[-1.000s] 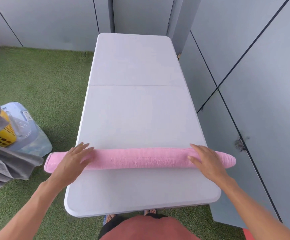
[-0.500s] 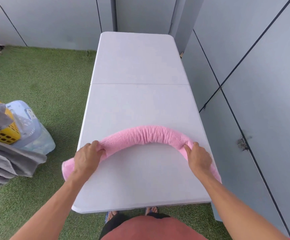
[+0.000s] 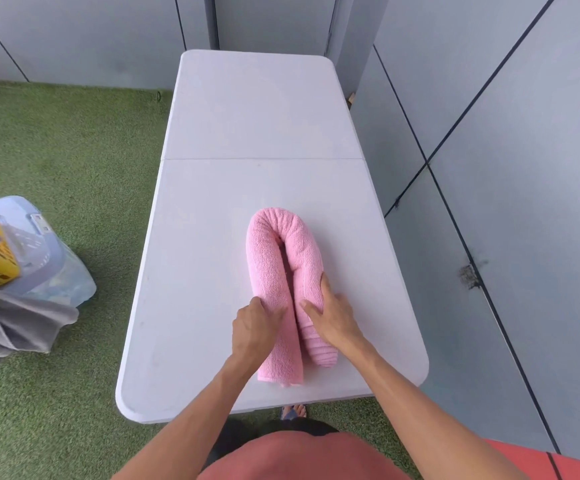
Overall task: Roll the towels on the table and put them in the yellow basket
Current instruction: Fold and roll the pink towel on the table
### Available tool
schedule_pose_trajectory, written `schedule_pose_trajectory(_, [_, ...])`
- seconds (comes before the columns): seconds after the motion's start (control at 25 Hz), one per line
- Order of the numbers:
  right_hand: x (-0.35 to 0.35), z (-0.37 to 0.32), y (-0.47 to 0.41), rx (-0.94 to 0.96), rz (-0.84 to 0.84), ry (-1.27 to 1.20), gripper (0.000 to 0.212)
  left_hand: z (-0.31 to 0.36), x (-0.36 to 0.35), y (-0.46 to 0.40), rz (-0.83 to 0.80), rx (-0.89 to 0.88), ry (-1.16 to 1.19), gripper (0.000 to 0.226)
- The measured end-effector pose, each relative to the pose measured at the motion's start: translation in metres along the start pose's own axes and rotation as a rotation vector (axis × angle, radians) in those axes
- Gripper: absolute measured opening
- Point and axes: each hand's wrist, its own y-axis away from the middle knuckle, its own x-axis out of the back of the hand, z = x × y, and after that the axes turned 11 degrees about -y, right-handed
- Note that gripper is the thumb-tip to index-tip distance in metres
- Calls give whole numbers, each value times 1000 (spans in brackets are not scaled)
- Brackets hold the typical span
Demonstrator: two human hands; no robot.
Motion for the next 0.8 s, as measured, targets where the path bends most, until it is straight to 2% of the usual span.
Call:
schedule_pose_trajectory(0.16, [6,0,0,63,-40,-38,70,12,0,-8,14,11,63,44])
schedule_pose_trajectory(0.28, [14,4,1,44,-76,-106,74,15,-2,-8,40,33,79,43])
schedule_pose_trajectory(0.36, [11,3,6,13,-168,-150,93,16,0,-9,19,56,64,43])
schedule_pose_trajectory(0.44, [-4,-4,14,-17,-232,-94,124,16,10,-18,-84,76,27,41])
schedule_pose_trajectory(0.52, [-24,-13,18,-32,-146,46,144,17,26,-29,-228,94,16,42])
schedule_pose_trajectory(0.6, [-43,-20,15,-38,15,146,149,16,38,-37,-335,106,-5,43])
schedule_pose_trajectory(0.72, [-61,-24,13,-10,192,249,141,8,43,-44,-397,45,-83,46])
schedule_pose_trajectory(0.8, [-65,-25,13,32,239,271,131,-3,45,-53,-442,21,-56,54])
